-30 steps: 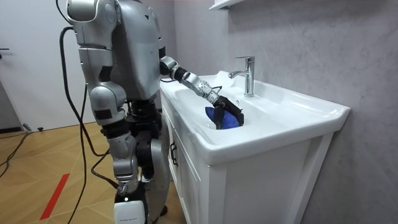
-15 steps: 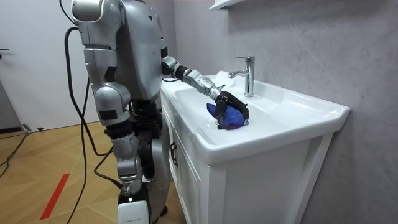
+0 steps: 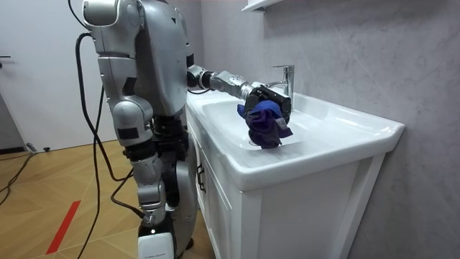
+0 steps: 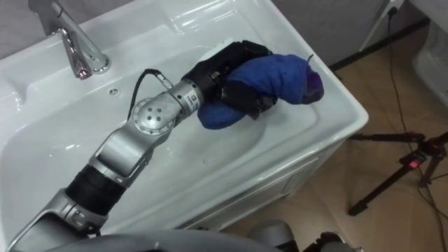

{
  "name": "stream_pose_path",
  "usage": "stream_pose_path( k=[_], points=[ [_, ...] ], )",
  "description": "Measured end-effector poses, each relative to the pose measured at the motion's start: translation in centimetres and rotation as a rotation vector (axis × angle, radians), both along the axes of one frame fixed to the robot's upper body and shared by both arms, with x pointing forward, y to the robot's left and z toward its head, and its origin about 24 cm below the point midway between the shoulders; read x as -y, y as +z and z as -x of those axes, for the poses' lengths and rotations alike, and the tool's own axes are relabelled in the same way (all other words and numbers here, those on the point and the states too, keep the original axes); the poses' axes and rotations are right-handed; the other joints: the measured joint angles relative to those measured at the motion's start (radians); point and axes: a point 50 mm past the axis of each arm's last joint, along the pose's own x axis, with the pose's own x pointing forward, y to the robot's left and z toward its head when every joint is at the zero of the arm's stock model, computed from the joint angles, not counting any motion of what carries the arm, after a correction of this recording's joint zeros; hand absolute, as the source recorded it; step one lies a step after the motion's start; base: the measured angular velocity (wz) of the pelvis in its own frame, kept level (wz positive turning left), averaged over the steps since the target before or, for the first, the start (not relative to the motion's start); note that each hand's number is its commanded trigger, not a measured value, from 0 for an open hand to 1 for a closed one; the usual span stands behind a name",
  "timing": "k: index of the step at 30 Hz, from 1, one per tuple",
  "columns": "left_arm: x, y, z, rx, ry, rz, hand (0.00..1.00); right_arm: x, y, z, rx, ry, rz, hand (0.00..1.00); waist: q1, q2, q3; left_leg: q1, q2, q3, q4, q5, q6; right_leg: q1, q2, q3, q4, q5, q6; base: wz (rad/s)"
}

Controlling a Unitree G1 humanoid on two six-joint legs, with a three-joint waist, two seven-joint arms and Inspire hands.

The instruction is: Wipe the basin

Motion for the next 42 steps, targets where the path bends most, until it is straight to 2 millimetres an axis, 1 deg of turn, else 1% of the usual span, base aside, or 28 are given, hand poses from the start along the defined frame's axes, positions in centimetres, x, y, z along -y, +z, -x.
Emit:
stream_pose_path(
  k=[4, 9, 12, 16, 18, 21, 26, 29, 30, 31, 33, 34, 36, 39, 40, 42],
  points=[
    [-0.1, 0.0, 0.0, -0.001, -0.002, -0.003, 1.0, 0.0, 0.0, 0.0, 0.002, -0.002, -0.001, 0.0, 0.003, -0.003, 0.0019, -0.002, 0.0, 0.0, 0.0, 0.0, 0.0, -0.006, 0.0, 0.001, 0.001, 0.0, 0.0, 0.0],
    [-0.2, -0.3, 0.0, -0.004, -0.008, -0.021, 1.0, 0.0, 0.0, -0.1, 0.003, -0.003, -0.002, 0.0, 0.005, -0.003, 0.0016, -0.008, 0.0, 0.002, 0.002, 0.0, 0.0, -0.013, 0.0, 0.003, 0.003, 0.0, 0.0, 0.0],
    [-0.7, -1.2, 0.2, -0.009, 0.005, -0.08, 1.0, 0.0, 0.0, 0.0, 0.005, -0.025, -0.003, 0.0, 0.007, -0.003, 0.0016, -0.006, 0.001, 0.009, 0.002, 0.0, 0.0, -0.015, 0.001, 0.01, 0.004, 0.0, -0.001, -0.07],
    [-1.9, -3.2, 0.1, -0.038, 0.039, -0.201, 1.0, 0.1, 0.0, 0.1, 0.005, -0.038, -0.003, 0.0, 0.013, -0.006, 0.0003, 0.006, 0.001, 0.016, 0.001, 0.0, 0.0, -0.013, 0.002, 0.024, 0.008, 0.0, -0.001, -0.11],
    [-2.5, -3.5, 0.0, -0.027, 0.062, -0.243, 1.0, 0.1, 0.0, 0.2, 0.002, -0.039, -0.002, 0.0, 0.012, -0.008, -0.0001, 0.008, 0.001, 0.016, 0.001, 0.0, 0.0, -0.013, 0.002, 0.025, 0.009, 0.0, -0.001, -0.02],
    [-3.0, -3.5, -0.2, 0.03, 0.093, -0.319, 1.0, 0.1, 0.0, 0.6, -0.006, -0.04, 0.001, 0.0, 0.015, -0.01, -0.001, 0.008, 0.001, 0.016, 0.001, 0.0, 0.0, -0.014, 0.001, 0.027, 0.015, 0.0, -0.001, 0.0],
    [-3.6, -3.2, -0.6, 0.133, 0.155, -0.425, 1.0, 0.0, -0.1, 1.3, -0.015, -0.065, 0.005, 0.0, 0.034, -0.011, -0.0014, 0.006, 0.002, 0.023, 0.001, 0.0, 0.0, -0.019, 0.002, 0.025, 0.018, 0.0, -0.001, 0.0],
    [-4.0, -3.0, -0.8, 0.198, 0.176, -0.503, 1.0, 0.0, -0.1, 1.3, -0.018, -0.055, 0.006, 0.0, 0.035, -0.012, -0.0018, 0.006, 0.002, 0.023, 0.001, 0.0, 0.0, -0.018, 0.001, 0.023, 0.019, 0.0, -0.001, 0.0],
    [-4.2, -2.9, -0.9, 0.225, 0.188, -0.535, 1.0, 0.0, -0.1, 1.3, -0.018, -0.055, 0.007, 0.0, 0.039, -0.012, -0.0023, 0.007, 0.002, 0.023, 0.002, 0.0, 0.0, -0.018, 0.001, 0.023, 0.02, 0.0, -0.001, 0.0],
    [-4.4, -2.9, -0.9, 0.251, 0.204, -0.565, 1.0, 0.0, -0.1, 1.3, -0.02, -0.048, 0.007, 0.0, 0.043, -0.014, -0.0045, 0.007, 0.002, 0.022, 0.002, 0.0, 0.0, -0.017, 0.001, 0.023, 0.02, 0.0, -0.001, 0.0],
    [-4.9, -3.2, -0.7, 0.265, 0.239, -0.59, 1.0, 0.0, -0.1, 1.4, -0.024, -0.033, 0.008, 0.0, 0.052, -0.017, -0.0073, 0.007, 0.002, 0.021, 0.002, 0.0, 0.0, -0.012, 0.001, 0.02, 0.019, 0.0, -0.001, 0.02],
    [-5.1, -3.6, -0.4, 0.261, 0.253, -0.6, 1.0, 0.0, -0.1, 1.4, -0.026, -0.033, 0.009, 0.0, 0.058, -0.018, -0.0107, 0.008, 0.002, 0.02, 0.002, 0.0, 0.0, -0.009, 0.001, 0.018, 0.019, 0.0, -0.001, 0.08],
    [-5.6, -4.2, 0.0, 0.24, 0.267, -0.61, 1.0, 0.0, -0.1, 1.4, -0.026, -0.034, 0.009, 0.0, 0.063, -0.021, -0.0096, 0.015, 0.002, 0.016, 0.002, 0.0, 0.0, 0.0, 0.001, 0.012, 0.018, 0.0, -0.001, 0.09],
    [-6.6, -5.2, 0.6, 0.203, 0.291, -0.633, 1.0, 0.0, -0.1, 1.2, -0.017, -0.033, 0.009, 0.0, 0.069, -0.02, -0.0121, 0.015, 0.002, 0.007, 0.002, 0.0, 0.0, 0.004, 0.001, 0.005, 0.018, 0.0, -0.001, 0.07],
    [-7.0, -5.5, 0.9, 0.192, 0.295, -0.645, 1.0, 0.0, -0.1, 1.2, -0.015, -0.038, 0.01, 0.0, 0.074, -0.022, -0.0107, 0.015, 0.002, 0.005, 0.003, 0.0, 0.0, 0.004, 0.001, 0.004, 0.018, 0.0, -0.001, 0.06],
    [-7.5, -6.0, 1.3, 0.175, 0.296, -0.663, 1.0, 0.0, -0.1, 1.3, -0.016, -0.042, 0.011, 0.0, 0.079, -0.02, -0.0116, 0.014, 0.002, 0.001, 0.003, 0.0, 0.0, 0.005, 0.001, 0.0, 0.018, 0.0, -0.001, 0.05]
  ],
)
